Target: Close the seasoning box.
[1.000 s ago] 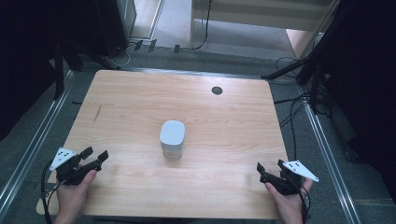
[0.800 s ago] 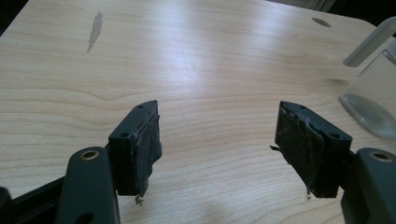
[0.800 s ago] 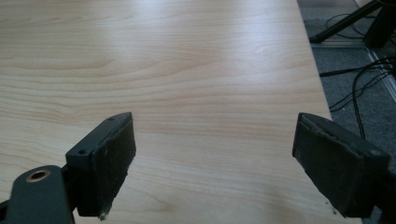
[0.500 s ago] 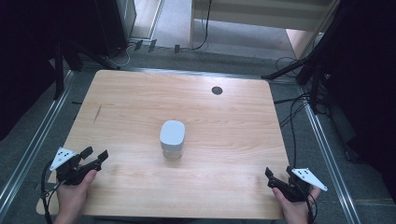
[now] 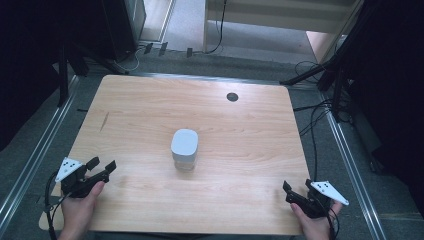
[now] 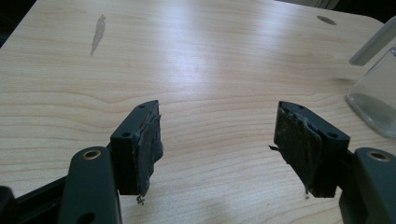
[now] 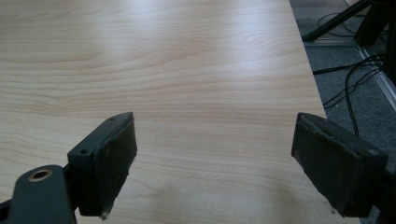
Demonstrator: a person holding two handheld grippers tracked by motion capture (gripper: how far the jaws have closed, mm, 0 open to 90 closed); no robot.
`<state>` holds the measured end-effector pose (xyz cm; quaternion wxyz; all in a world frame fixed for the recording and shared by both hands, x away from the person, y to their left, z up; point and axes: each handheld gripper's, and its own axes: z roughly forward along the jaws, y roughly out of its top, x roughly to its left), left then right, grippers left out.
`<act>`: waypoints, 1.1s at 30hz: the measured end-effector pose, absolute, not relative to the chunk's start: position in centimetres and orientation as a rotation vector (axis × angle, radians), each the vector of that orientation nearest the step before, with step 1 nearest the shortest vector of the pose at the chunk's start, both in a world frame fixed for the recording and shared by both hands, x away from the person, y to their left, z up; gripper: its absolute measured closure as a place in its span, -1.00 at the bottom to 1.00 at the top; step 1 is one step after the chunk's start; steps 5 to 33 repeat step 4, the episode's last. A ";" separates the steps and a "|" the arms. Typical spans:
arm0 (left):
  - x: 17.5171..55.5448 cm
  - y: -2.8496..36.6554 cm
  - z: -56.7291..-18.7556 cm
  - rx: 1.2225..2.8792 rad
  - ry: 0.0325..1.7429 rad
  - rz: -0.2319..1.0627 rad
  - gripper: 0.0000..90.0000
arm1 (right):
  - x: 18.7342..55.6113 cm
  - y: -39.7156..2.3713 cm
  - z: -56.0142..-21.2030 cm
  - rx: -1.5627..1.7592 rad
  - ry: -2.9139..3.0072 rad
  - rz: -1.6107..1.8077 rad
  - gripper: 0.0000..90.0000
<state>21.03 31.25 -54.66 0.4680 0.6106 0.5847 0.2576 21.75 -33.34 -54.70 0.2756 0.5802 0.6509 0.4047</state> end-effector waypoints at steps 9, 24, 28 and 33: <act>21.1 31.3 -54.7 1.496 1.434 0.623 -0.30 | 21.9 -33.5 -54.7 1.585 1.742 1.101 -0.67; 21.1 31.3 -54.7 1.496 1.434 0.623 -0.30 | 21.9 -33.5 -54.7 1.585 1.742 1.101 -0.67; 21.1 31.3 -54.7 1.496 1.434 0.623 -0.30 | 21.9 -33.5 -54.7 1.585 1.742 1.101 -0.67; 21.1 31.3 -54.7 1.496 1.434 0.623 -0.30 | 21.9 -33.5 -54.7 1.585 1.742 1.101 -0.67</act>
